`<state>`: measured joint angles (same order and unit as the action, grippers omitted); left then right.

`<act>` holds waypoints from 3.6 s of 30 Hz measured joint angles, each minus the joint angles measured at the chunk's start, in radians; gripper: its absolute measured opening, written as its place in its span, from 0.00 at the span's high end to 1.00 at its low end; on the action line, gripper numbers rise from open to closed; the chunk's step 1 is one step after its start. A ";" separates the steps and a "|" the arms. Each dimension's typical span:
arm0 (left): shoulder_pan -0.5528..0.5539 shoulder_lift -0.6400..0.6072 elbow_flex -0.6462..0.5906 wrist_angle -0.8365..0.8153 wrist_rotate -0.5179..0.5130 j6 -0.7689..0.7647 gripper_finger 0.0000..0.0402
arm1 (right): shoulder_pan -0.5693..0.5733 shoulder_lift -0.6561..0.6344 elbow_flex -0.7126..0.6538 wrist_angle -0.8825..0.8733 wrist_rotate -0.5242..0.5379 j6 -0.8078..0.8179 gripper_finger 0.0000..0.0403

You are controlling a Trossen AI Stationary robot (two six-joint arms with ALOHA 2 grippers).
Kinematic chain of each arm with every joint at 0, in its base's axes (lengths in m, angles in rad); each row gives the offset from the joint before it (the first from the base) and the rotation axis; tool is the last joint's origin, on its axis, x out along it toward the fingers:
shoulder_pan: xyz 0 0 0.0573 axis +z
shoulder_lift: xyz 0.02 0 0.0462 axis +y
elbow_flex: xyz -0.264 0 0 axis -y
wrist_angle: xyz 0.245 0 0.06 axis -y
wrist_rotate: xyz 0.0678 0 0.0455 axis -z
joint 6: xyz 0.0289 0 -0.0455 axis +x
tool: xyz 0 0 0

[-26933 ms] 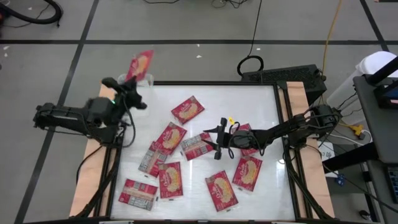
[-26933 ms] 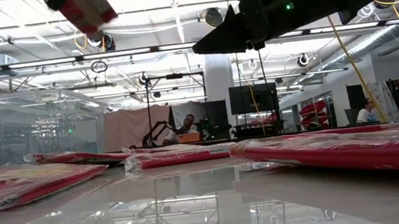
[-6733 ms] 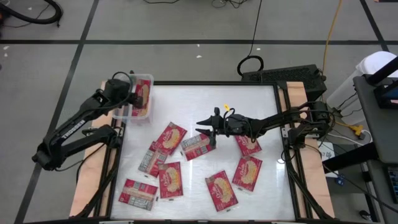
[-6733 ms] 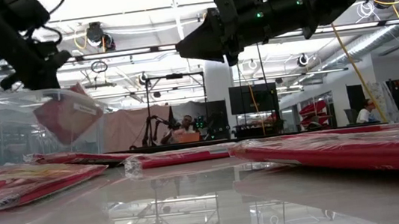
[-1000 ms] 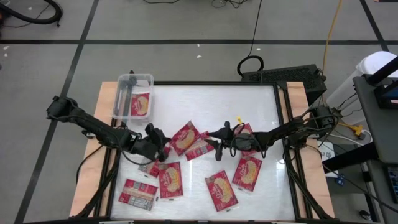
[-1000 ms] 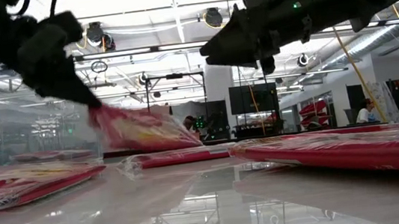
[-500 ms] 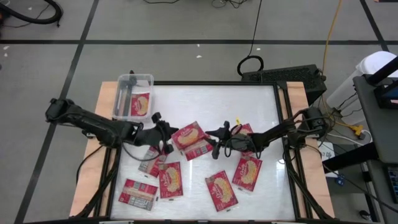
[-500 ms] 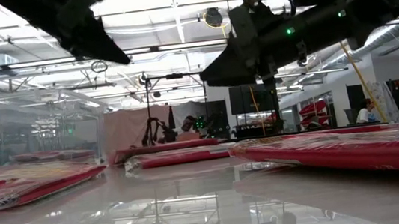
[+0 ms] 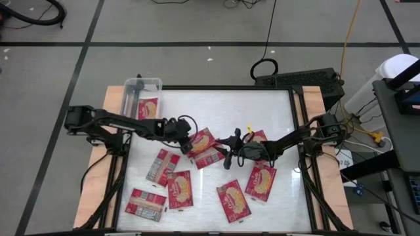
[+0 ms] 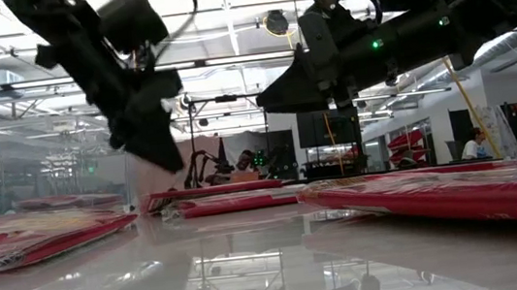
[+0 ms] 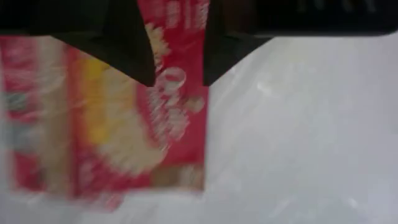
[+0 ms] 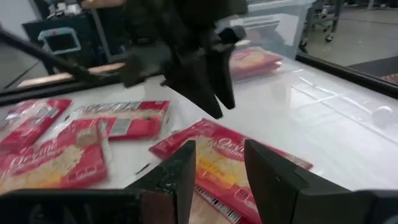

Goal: Sort popcorn bags into baskets
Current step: Stack the red popcorn pack into the bin

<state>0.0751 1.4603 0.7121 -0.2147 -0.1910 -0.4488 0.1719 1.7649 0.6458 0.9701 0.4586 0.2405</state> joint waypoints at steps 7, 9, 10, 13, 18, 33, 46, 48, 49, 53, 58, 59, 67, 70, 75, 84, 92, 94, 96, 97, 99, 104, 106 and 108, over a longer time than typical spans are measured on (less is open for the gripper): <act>0.010 0.091 0.001 -0.057 -0.035 -0.009 0.48 | 0.000 0.000 0.000 -0.040 -0.018 -0.022 0.68; 0.011 0.100 0.001 -0.062 -0.021 -0.019 0.45 | -0.001 0.000 0.000 -0.040 -0.018 -0.029 0.68; 0.011 0.108 0.002 -0.058 -0.005 -0.028 0.44 | -0.002 0.000 0.000 -0.040 -0.018 -0.034 0.68; 0.011 0.116 0.004 -0.062 0.044 -0.032 0.40 | -0.002 0.000 0.000 -0.039 -0.018 -0.044 0.68; 0.010 0.133 0.005 -0.044 0.143 -0.005 0.42 | -0.002 0.000 0.000 -0.032 -0.018 -0.043 0.68; -0.018 0.141 0.000 0.098 0.179 0.131 0.95 | -0.002 0.000 0.000 -0.005 0.010 -0.014 0.68; -0.032 -0.114 0.000 0.131 -0.068 0.177 1.00 | -0.014 -0.001 -0.001 -0.095 0.042 0.180 0.68; -0.032 -0.154 -0.002 0.129 -0.107 0.194 1.00 | -0.014 -0.001 -0.001 -0.084 0.043 0.197 0.68; -0.030 -0.176 -0.001 0.144 -0.114 0.199 1.00 | -0.014 -0.001 -0.001 -0.074 0.042 0.205 0.68; -0.032 -0.256 0.001 0.180 -0.126 0.231 1.00 | -0.031 0.001 0.000 -0.006 0.042 0.219 0.68; -0.032 -0.316 0.000 0.196 -0.138 0.276 1.00 | -0.063 0.002 -0.001 0.146 0.030 0.143 0.68; -0.032 -0.324 0.000 0.196 -0.148 0.288 1.00 | -0.072 0.001 0.000 0.180 0.019 0.125 0.68; -0.032 -0.334 0.000 0.263 -0.154 0.337 1.00 | -0.178 0.001 0.000 0.333 -0.175 0.092 0.68; -0.028 -0.334 0.000 0.270 -0.154 0.343 1.00 | -0.203 0.001 0.000 0.367 -0.229 0.091 0.68; -0.024 -0.334 0.000 0.277 -0.155 0.345 1.00 | -0.236 0.001 0.014 0.398 -0.235 0.037 0.68; -0.024 -0.334 0.000 0.298 -0.158 0.350 1.00 | -0.279 0.001 0.081 0.356 -0.328 0.030 0.80; -0.024 -0.359 0.000 0.236 -0.111 0.350 0.91 | -0.278 0.001 0.082 0.320 -0.335 -0.005 0.96; -0.021 -0.398 0.001 0.213 -0.078 0.338 0.85 | -0.277 0.001 0.082 0.303 -0.336 -0.012 0.93; -0.012 -0.446 0.002 0.154 -0.075 0.322 0.78 | -0.277 0.001 0.082 0.294 -0.336 -0.022 0.91; -0.009 -0.468 0.002 0.131 -0.078 0.313 0.74 | -0.277 0.001 0.082 0.288 -0.336 -0.025 0.91; -0.006 -0.514 0.001 0.104 -0.079 0.305 0.66 | -0.279 0.001 0.082 0.276 -0.338 -0.029 0.92; 0.013 -0.572 0.001 0.084 -0.043 0.259 0.50 | -0.308 0.001 0.082 0.263 -0.472 0.021 0.96; 0.023 -0.578 0.001 0.082 -0.019 0.259 0.45 | -0.322 0.001 0.082 0.255 -0.534 0.045 0.95; 0.031 -0.579 0.001 0.096 -0.025 0.281 0.42 | -0.331 0.001 0.082 0.251 -0.583 0.056 0.94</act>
<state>0.1065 0.8813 0.7136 -0.1188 -0.2159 -0.1678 -0.1593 1.7660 0.7277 1.2215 -0.1241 0.2965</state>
